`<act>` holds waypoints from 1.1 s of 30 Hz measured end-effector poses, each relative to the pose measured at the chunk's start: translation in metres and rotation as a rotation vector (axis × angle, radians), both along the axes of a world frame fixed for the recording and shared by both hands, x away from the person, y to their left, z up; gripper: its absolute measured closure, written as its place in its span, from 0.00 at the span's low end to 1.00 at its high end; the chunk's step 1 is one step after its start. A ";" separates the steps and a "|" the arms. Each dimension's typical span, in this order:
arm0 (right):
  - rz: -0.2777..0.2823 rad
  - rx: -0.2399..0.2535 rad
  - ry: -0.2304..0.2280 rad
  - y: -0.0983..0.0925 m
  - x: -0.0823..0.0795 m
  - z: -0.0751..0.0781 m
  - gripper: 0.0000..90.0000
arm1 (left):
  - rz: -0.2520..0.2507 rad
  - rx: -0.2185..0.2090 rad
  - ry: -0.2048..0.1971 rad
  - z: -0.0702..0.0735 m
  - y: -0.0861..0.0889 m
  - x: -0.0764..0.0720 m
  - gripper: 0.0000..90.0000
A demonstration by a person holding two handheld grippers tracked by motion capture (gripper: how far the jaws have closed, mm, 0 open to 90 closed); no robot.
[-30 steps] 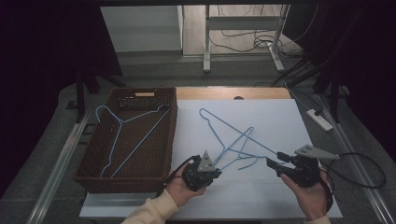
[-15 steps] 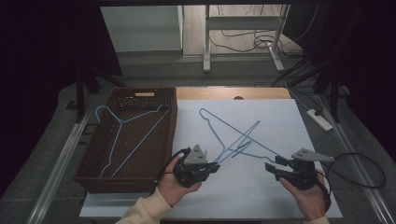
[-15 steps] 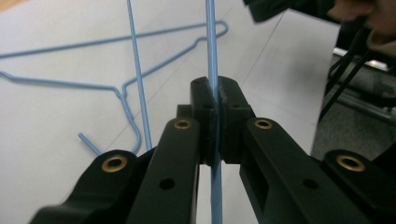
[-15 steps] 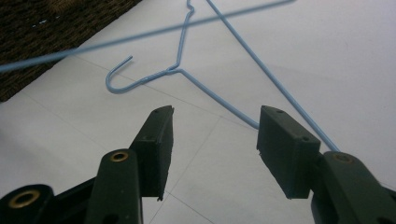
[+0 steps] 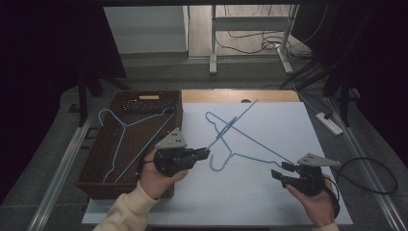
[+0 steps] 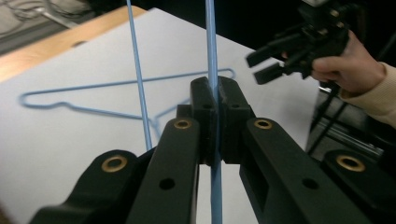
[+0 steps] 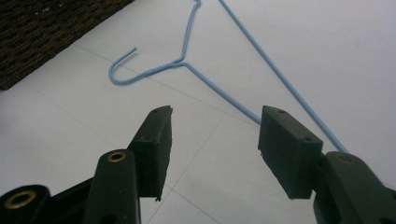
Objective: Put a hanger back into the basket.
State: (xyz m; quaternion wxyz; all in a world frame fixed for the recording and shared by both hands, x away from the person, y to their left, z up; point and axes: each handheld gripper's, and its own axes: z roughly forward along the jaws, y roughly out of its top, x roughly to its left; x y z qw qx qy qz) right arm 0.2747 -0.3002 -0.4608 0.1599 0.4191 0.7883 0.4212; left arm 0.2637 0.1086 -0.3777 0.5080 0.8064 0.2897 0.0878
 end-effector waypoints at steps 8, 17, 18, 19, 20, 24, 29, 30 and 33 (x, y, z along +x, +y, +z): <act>0.010 0.003 -0.016 0.000 0.000 -0.001 0.50 | 0.061 -0.073 -0.012 0.008 0.044 0.010 0.97; 0.007 0.025 -0.005 -0.006 0.001 -0.006 0.49 | 0.162 -0.065 -0.011 0.002 0.092 0.017 0.97; 0.006 0.025 -0.004 -0.006 0.002 -0.007 0.49 | 0.168 -0.061 -0.010 0.001 0.096 0.017 0.97; 0.006 0.023 -0.004 -0.006 0.002 -0.007 0.49 | 0.175 -0.062 -0.009 -0.001 0.100 0.018 0.97; 0.006 0.023 -0.002 -0.006 0.002 -0.007 0.49 | 0.185 -0.065 -0.007 -0.002 0.104 0.019 0.97; 0.008 0.018 -0.002 -0.004 0.002 -0.008 0.48 | 0.212 -0.067 -0.004 -0.005 0.116 0.020 0.97; 0.007 0.015 0.003 -0.004 0.002 -0.008 0.48 | 0.239 -0.064 0.007 -0.010 0.132 0.020 0.97; 0.006 0.015 0.003 -0.004 0.002 -0.008 0.48 | 0.243 -0.060 0.010 -0.012 0.135 0.020 0.97; 0.007 0.014 0.006 -0.004 0.002 -0.009 0.48 | 0.261 -0.050 0.023 -0.016 0.143 0.022 0.97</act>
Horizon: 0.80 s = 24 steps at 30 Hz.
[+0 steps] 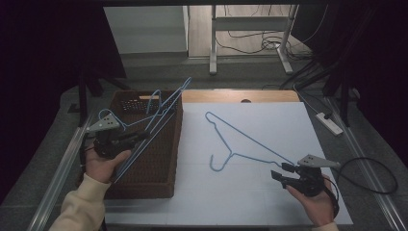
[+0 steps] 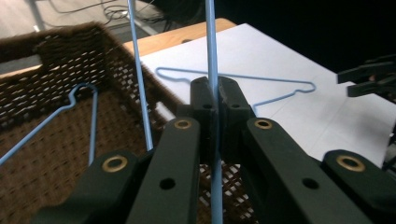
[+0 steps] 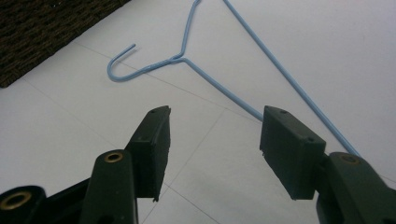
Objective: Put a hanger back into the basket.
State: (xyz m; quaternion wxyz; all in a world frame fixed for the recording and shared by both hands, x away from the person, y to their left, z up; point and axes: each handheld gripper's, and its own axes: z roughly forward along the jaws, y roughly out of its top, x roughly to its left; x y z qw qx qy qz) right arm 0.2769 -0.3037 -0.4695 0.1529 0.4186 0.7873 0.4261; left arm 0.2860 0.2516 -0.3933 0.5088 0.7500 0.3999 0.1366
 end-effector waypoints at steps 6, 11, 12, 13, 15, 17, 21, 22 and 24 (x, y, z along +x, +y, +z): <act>0.001 -0.003 0.000 0.000 0.000 0.000 0.48 | 0.011 0.011 0.020 -0.007 0.012 0.002 0.97; 0.004 -0.004 0.002 0.000 0.000 -0.001 0.48 | 0.019 0.013 0.033 -0.012 0.021 0.001 0.97; 0.005 -0.005 0.002 0.000 0.000 -0.001 0.48 | 0.021 0.013 0.035 -0.013 0.023 0.000 0.97; 0.006 -0.004 0.001 0.000 0.000 -0.001 0.48 | 0.021 0.015 0.038 -0.014 0.024 0.000 0.97; 0.007 -0.005 0.002 0.001 0.000 -0.001 0.48 | 0.021 0.017 0.044 -0.015 0.028 -0.002 0.97; 0.005 -0.005 0.004 0.001 0.000 -0.001 0.48 | 0.018 0.015 0.054 -0.017 0.031 -0.002 0.97; -0.002 -0.005 -0.002 0.000 0.001 0.000 0.48 | 0.020 0.016 0.073 -0.022 0.035 -0.001 0.97; -0.004 -0.004 -0.004 0.000 0.001 0.000 0.48 | 0.018 0.019 0.079 -0.023 0.035 -0.001 0.97; -0.006 -0.004 -0.006 0.000 0.001 0.001 0.48 | 0.015 0.025 0.087 -0.026 0.036 0.001 0.97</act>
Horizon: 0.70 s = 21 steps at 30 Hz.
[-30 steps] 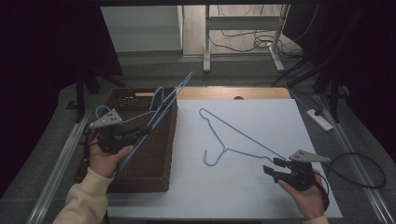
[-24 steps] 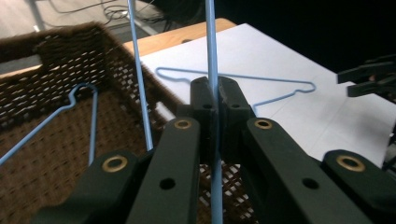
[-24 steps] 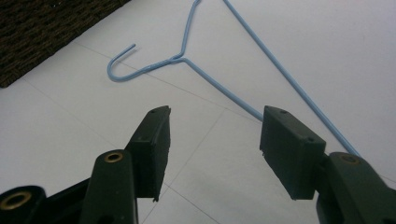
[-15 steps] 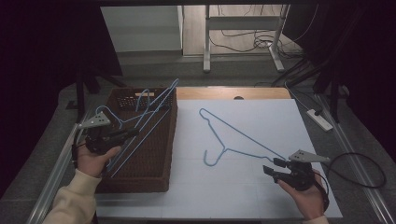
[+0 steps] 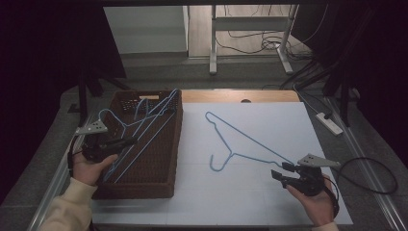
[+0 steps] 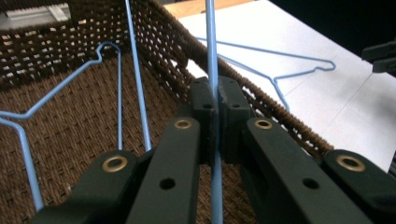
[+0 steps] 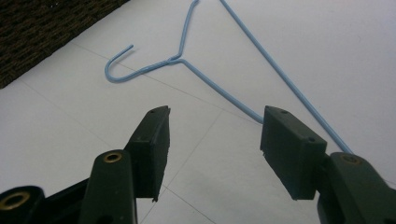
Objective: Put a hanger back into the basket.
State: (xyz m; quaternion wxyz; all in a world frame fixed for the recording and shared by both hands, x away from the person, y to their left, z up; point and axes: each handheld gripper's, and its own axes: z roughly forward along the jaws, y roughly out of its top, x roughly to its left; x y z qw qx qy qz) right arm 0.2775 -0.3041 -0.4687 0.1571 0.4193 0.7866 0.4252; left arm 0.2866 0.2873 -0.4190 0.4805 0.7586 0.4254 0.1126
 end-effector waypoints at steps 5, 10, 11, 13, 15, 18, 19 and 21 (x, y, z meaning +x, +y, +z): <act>-0.011 0.001 -0.002 -0.002 0.000 -0.001 0.48 | 0.005 0.020 0.037 -0.009 -0.002 0.003 0.97; -0.012 0.001 -0.001 -0.002 0.000 -0.001 0.48 | 0.017 0.045 0.092 -0.017 -0.004 0.011 0.96; -0.011 0.001 -0.001 -0.002 0.000 0.000 0.48 | 0.013 0.048 0.103 -0.017 -0.004 0.013 0.97; -0.011 0.000 -0.001 -0.002 0.000 0.000 0.48 | 0.009 0.055 0.111 -0.018 -0.005 0.014 0.96; -0.011 -0.001 0.000 -0.002 0.000 0.000 0.48 | 0.011 0.078 0.146 -0.020 -0.008 0.018 0.96; -0.011 -0.001 0.003 -0.002 0.000 -0.001 0.48 | 0.018 0.098 0.167 -0.022 -0.008 0.022 0.96; -0.010 -0.002 0.004 -0.002 0.000 -0.001 0.48 | 0.025 0.103 0.177 -0.023 -0.008 0.024 0.96; -0.009 -0.003 0.003 -0.001 0.000 0.000 0.48 | 0.038 0.115 0.194 -0.025 -0.008 0.026 0.96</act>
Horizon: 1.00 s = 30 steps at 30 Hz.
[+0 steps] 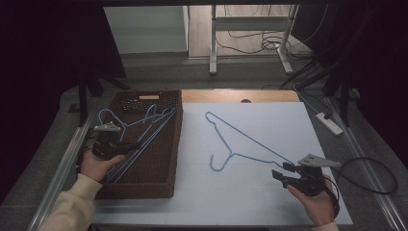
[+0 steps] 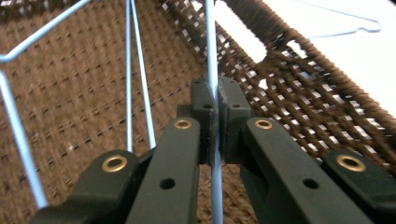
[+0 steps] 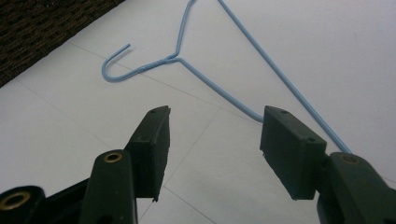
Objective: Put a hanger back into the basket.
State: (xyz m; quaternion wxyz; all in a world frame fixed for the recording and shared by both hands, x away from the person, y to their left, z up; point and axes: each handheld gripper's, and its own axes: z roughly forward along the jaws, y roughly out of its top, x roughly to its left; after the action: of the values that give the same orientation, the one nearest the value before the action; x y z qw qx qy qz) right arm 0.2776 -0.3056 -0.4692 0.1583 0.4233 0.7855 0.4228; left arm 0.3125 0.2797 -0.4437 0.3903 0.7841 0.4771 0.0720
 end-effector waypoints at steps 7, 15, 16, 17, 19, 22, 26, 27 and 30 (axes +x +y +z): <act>0.002 0.001 0.004 0.000 0.000 -0.001 0.48 | 0.022 0.029 0.049 -0.002 0.002 0.004 0.96; 0.009 -0.002 0.008 0.001 0.000 -0.001 0.48 | 0.082 0.149 0.150 -0.011 0.009 0.011 0.96; 0.009 -0.001 0.009 0.001 0.000 -0.001 0.48 | 0.086 0.159 0.156 -0.012 0.010 0.011 0.96; 0.009 -0.001 0.009 0.001 0.000 -0.001 0.48 | 0.095 0.175 0.167 -0.014 0.011 0.012 0.96; 0.010 -0.002 0.009 0.002 0.000 -0.001 0.48 | 0.108 0.195 0.186 -0.018 0.013 0.014 0.96; 0.012 -0.001 0.008 0.002 0.000 -0.001 0.48 | 0.133 0.227 0.207 -0.022 0.015 0.017 0.96; 0.017 -0.004 0.011 0.003 0.000 -0.001 0.48 | 0.161 0.244 0.223 -0.025 0.017 0.019 0.94; 0.018 -0.005 0.012 0.003 0.000 -0.001 0.48 | 0.172 0.234 0.219 -0.024 0.018 0.020 0.90; 0.019 -0.004 0.014 0.003 -0.001 -0.001 0.48 | 0.197 0.240 0.192 -0.023 0.020 0.018 0.77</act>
State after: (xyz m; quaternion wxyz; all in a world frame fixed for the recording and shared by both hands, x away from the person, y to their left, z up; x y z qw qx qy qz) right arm 0.2770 -0.3024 -0.4702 0.1494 0.4184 0.7915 0.4197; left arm 0.3310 0.2994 -0.4671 0.2375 0.7779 0.5746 0.0913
